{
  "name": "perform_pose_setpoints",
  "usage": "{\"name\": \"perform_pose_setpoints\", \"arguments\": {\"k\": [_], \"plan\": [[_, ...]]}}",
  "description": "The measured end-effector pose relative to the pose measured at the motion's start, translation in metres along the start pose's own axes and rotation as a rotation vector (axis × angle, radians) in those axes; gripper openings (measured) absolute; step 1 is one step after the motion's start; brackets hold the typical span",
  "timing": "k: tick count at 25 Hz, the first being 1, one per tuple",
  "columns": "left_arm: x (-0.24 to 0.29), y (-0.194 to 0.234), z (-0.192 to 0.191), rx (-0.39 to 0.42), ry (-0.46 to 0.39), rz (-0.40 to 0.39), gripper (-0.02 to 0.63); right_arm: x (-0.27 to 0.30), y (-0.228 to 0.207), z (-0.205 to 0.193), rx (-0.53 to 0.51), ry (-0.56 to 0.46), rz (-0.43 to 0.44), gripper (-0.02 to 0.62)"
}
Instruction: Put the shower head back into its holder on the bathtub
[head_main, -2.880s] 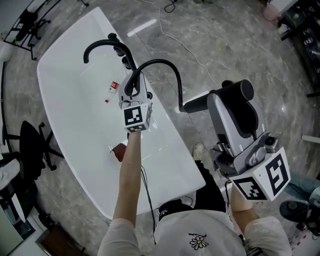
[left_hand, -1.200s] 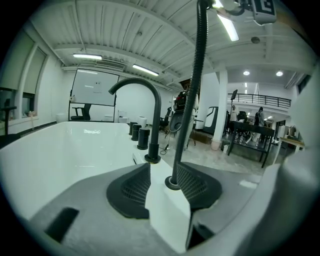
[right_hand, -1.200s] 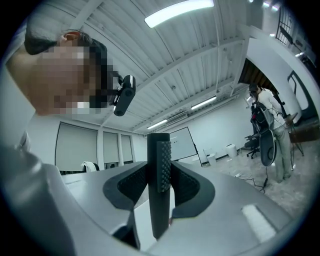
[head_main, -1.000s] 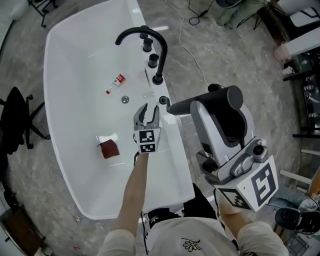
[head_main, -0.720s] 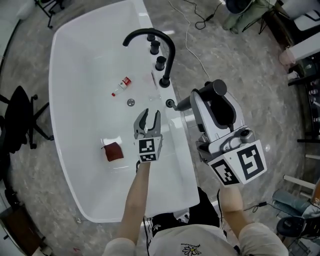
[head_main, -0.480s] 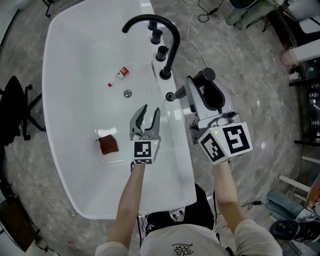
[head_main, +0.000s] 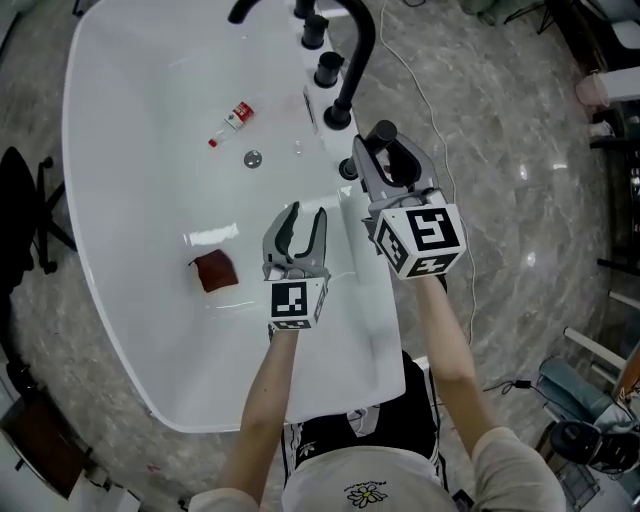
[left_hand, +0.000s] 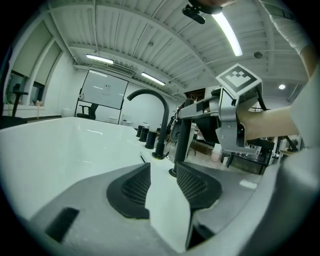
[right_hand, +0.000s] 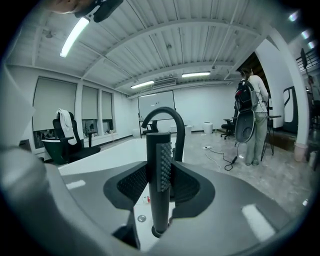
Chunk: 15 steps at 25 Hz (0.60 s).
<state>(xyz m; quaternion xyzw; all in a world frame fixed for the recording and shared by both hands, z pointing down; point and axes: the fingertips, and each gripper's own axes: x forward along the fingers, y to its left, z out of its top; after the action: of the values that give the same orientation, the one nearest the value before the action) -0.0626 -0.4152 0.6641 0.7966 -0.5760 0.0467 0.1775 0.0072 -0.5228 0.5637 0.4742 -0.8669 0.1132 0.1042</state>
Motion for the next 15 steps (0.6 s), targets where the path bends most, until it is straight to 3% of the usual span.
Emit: {"name": "perform_pose_setpoints", "arguments": {"k": [8,13,15], "plan": [[-0.006,0.004,-0.018,-0.061,0.015,0.03,0.155,0.003,0.004,-0.02,-0.029,-0.052,-0.033,0.14],[-0.012,-0.004,-0.015,-0.067,0.012,0.026,0.155,-0.005,0.0,-0.031,0.003,-0.039,-0.029,0.14],[-0.016,-0.005,-0.009,-0.064,0.005,0.033,0.155,-0.002,-0.001,-0.043,0.019,0.012,-0.015,0.141]]}}
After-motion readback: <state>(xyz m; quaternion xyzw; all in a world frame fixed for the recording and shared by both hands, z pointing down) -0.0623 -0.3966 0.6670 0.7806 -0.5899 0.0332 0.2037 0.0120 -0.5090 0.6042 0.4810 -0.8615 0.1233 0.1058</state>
